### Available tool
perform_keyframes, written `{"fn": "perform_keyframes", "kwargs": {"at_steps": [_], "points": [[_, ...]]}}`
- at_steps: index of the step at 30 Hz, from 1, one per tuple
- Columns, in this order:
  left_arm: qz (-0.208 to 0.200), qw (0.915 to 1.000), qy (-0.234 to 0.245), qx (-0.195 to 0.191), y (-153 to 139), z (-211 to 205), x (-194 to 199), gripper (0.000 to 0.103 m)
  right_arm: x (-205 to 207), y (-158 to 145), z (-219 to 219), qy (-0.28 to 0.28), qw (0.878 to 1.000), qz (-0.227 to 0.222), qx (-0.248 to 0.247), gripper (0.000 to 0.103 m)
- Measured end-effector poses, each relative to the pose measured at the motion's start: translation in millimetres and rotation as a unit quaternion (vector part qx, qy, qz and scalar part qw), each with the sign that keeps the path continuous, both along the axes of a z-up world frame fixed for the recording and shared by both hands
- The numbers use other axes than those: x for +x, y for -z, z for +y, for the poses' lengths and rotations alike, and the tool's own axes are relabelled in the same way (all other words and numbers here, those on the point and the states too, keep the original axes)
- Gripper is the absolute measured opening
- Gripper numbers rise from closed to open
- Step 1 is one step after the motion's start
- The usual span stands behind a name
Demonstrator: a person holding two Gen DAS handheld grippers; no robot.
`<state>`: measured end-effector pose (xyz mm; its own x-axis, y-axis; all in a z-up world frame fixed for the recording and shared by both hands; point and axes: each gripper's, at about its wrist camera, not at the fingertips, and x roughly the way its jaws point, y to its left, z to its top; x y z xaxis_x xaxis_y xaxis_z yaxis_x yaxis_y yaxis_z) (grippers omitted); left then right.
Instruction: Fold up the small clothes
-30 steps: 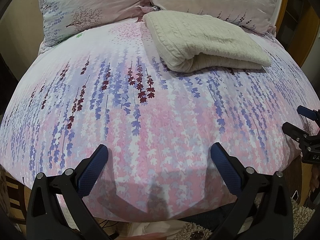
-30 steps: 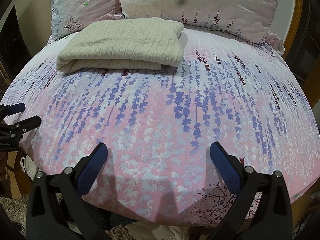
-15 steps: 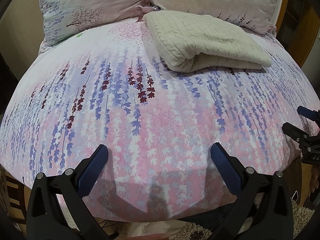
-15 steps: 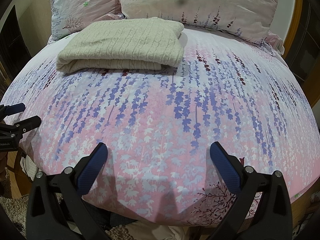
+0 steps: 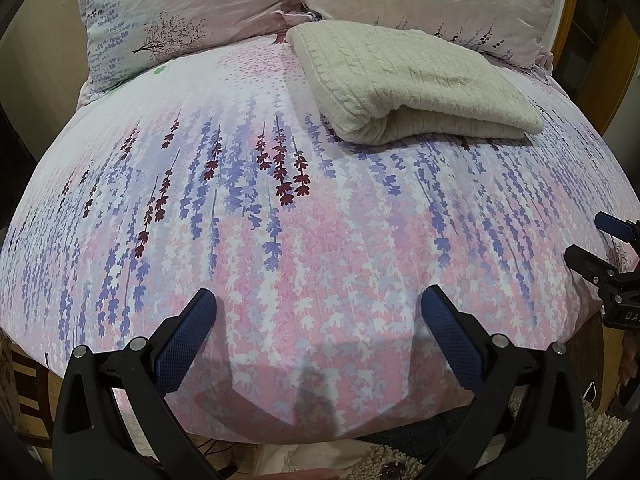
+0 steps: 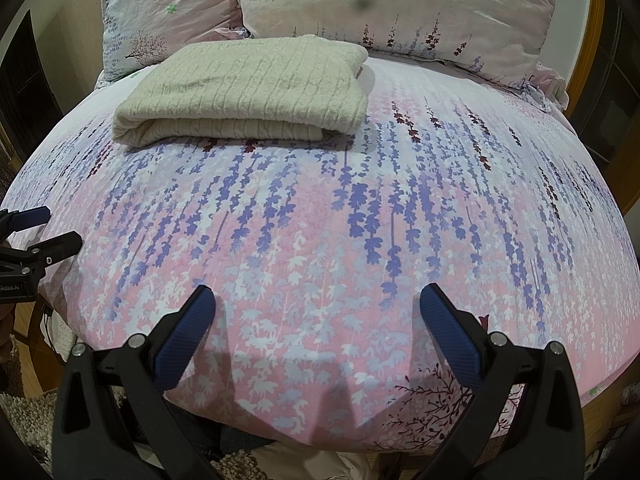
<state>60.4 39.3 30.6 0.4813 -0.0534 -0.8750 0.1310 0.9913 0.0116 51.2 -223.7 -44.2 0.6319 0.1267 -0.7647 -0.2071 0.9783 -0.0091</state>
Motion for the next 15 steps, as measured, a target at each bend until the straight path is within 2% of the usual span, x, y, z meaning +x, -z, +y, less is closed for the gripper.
{"fn": "perform_keyframes", "kwargs": {"at_steps": [15], "points": [[0.001, 1.0000, -0.001, 0.000, 0.4, 2.2, -1.6, 0.102, -0.2, 0.0, -0.1, -0.001, 1.000, 0.000, 0.000, 0.101]]}}
